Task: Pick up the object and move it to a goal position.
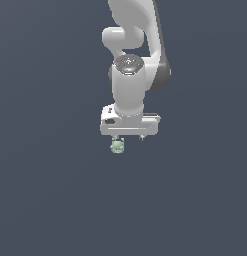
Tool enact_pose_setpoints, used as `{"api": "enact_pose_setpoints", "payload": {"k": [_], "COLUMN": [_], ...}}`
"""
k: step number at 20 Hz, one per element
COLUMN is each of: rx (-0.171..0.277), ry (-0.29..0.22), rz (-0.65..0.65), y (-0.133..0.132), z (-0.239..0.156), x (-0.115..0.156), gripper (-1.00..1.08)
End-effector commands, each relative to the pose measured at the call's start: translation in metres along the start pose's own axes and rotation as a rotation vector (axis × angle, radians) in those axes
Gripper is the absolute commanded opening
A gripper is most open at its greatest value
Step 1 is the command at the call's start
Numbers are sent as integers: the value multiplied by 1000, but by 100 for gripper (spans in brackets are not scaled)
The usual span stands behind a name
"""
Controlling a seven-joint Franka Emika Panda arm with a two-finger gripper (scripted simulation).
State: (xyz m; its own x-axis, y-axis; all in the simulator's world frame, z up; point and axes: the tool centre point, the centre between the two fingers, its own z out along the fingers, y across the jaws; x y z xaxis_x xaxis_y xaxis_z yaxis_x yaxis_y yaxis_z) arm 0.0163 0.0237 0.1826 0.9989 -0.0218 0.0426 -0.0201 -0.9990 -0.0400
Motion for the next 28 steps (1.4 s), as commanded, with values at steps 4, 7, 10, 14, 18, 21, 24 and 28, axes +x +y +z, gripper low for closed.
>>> {"api": "enact_pose_setpoints", "payload": {"k": [4,7,10,14,18,21,24,28], "rx": [-10,-19,-28,-37,-41,-41,-41,-41], "ry": [-10,-18,-27,-36,-40,-41,-41,-41], "rz": [20,37,55,72,80,80,80,80], "y": [14,25,38,49,55,55,55,56], "z": [22,41,61,79,87,87,90,104], "x": [-11,-23,-36,-50,-57,-57,-57,-58], "gripper": [100,100,100,100,100,100,100,100]}}
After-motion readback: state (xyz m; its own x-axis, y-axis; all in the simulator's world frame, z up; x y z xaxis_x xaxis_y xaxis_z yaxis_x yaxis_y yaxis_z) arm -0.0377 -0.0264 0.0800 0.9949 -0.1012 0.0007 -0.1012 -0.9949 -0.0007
